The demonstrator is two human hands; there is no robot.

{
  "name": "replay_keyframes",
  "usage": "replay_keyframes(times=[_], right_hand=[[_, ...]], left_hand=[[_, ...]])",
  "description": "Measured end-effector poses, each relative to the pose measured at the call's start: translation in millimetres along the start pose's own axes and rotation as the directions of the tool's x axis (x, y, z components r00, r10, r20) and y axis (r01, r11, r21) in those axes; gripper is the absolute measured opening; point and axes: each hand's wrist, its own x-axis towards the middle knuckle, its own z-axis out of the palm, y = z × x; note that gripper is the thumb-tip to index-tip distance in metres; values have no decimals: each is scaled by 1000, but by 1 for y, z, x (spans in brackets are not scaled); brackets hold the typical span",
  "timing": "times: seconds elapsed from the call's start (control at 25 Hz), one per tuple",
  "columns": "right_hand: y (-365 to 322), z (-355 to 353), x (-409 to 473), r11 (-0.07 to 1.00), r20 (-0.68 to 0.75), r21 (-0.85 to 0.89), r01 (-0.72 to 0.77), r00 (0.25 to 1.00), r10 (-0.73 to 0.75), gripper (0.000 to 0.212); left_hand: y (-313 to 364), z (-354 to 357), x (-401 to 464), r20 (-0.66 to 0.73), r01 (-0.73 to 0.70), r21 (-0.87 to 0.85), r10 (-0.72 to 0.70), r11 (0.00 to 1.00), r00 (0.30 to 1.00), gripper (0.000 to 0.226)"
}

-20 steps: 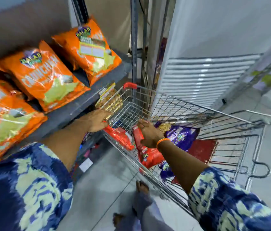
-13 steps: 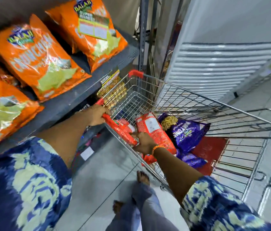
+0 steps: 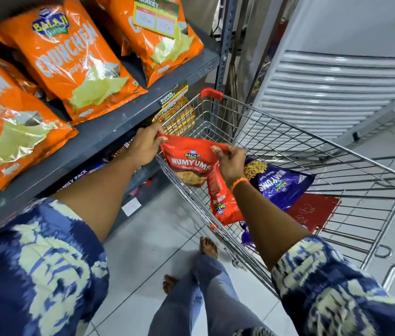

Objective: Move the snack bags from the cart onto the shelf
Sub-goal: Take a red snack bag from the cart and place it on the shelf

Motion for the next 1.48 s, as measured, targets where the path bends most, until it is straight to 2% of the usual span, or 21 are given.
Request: replay_keyframes(times=[0.08,0.2,0.36,0.44,0.52,0.68,0.76,0.84,0.92,1.04,1.16,1.24,1.48], right_hand=[[-31,-3,3,993,5,86,80,997,-80,3],[-83,-2,2,968,11,124,218,975,-221,9],[-159,-1,-10,883,79,140,449,884,-462,4],[-199,2,-18,837,97,183,516,837,-538,3],[-244,9,-34,780,123,236,579,778,-616,4],[-334,36,-75,651,162,350,673,641,-750,10],[-373,56,-100,587,167,440,680,580,-797,7],[-410,75,-123,528,172,479,701,515,-840,8],[-445,97,-150,471,194,515,716,438,-878,12],[-486,134,-187,422,240,616,666,351,-905,13],[-518,183,-226,433,309,691,579,304,-901,9],[-534,219,-251,449,348,723,525,285,-893,7],[-551,316,-297,543,472,720,433,269,-840,3]], left_hand=[[14,-6,-6,-136,-18,-122,1,992,991,13],[39,-36,-19,-323,-90,-315,-18,945,946,10],[74,-101,-43,-459,-246,-507,-17,826,888,11],[92,-136,-53,-530,-328,-521,3,788,848,11],[114,-179,-69,-626,-425,-464,52,778,778,14],[139,-269,-100,-809,-576,-373,48,727,586,4],[148,-312,-122,-885,-634,-308,32,709,465,5],[154,-352,-143,-927,-676,-253,28,693,375,5],[159,-390,-166,-959,-682,-186,21,707,283,17],[157,-440,-202,-987,-703,-111,6,703,162,17],[146,-488,-238,-999,-704,-37,-33,709,19,14],[133,-517,-258,-996,-676,-19,-72,737,-52,18],[84,-578,-298,-961,-597,-67,-213,799,-176,22]])
